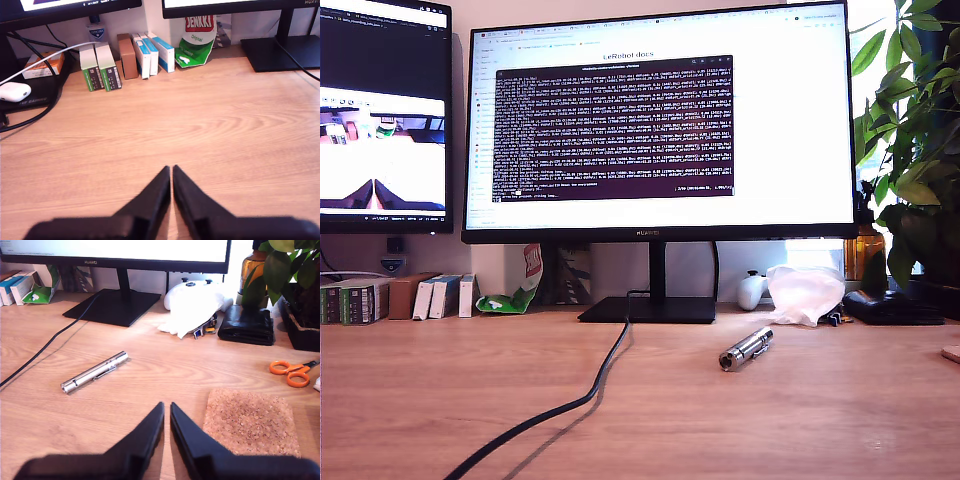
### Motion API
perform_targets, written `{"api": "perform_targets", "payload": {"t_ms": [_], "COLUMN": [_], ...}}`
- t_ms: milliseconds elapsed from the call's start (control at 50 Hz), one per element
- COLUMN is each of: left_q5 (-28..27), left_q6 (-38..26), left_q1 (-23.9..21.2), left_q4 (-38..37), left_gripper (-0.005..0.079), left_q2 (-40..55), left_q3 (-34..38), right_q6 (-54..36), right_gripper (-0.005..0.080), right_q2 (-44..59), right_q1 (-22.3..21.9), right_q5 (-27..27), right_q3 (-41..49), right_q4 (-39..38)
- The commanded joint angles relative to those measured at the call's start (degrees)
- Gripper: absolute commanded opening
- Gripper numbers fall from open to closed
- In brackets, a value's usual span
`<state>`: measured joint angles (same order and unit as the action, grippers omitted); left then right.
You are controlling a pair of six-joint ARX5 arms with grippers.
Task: Pick the metallic laser pointer with your right arm, pass it to your left arm, then place it down to the left side of the table
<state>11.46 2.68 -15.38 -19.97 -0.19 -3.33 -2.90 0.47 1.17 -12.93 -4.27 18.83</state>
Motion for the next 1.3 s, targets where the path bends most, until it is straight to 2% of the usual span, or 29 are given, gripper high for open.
{"api": "perform_targets", "payload": {"t_ms": [0, 440, 540, 720, 880, 980, 1060, 1160, 1280], "left_q5": [-0.1, -0.6, -3.0, -7.6, -11.7, -15.2, -17.6, -22.8, -30.3], "left_q6": [0.3, 0.8, 5.8, 15.1, 20.0, 19.8, 19.3, 14.6, 6.3], "left_q1": [-0.1, -0.1, -0.1, -0.1, -0.1, -0.1, -0.1, -0.1, -0.1], "left_q4": [-1.3, -1.2, -1.0, 2.6, 15.5, 25.7, 31.4, 32.9, 32.8], "left_gripper": [-0.0023, -0.0023, -0.0023, -0.0023, -0.0023, -0.0023, -0.0023, -0.0023, -0.0023], "left_q2": [-0.5, -0.5, -0.5, -0.5, -0.5, -0.5, -0.2, 0.9, 4.8], "left_q3": [1.3, 1.3, 1.3, 1.3, 1.3, 1.2, 0.7, -1.6, -5.2], "right_q6": [0.1, 0.3, 2.4, 14.5, 26.7, 30.7, 31.5, 30.2, 21.7], "right_gripper": [-0.0011, -0.0011, -0.0011, -0.0011, -0.0011, -0.0011, -0.0011, -0.0011, -0.0011], "right_q2": [-0.4, -0.4, -0.4, -0.4, -0.4, -0.3, 0.1, 1.3, 4.5], "right_q1": [0.0, 0.0, 0.0, 0.0, 0.0, 0.0, 0.0, 0.0, 0.0], "right_q5": [0.0, -0.2, -0.7, -2.3, -7.7, -10.9, -12.6, -15.7, -20.3], "right_q3": [1.3, 1.3, 1.3, 1.3, 1.1, 0.7, -0.9, -3.0, -6.3], "right_q4": [-0.5, -0.4, -0.6, -3.2, -14.4, -22.2, -24.3, -24.9, -24.9]}}
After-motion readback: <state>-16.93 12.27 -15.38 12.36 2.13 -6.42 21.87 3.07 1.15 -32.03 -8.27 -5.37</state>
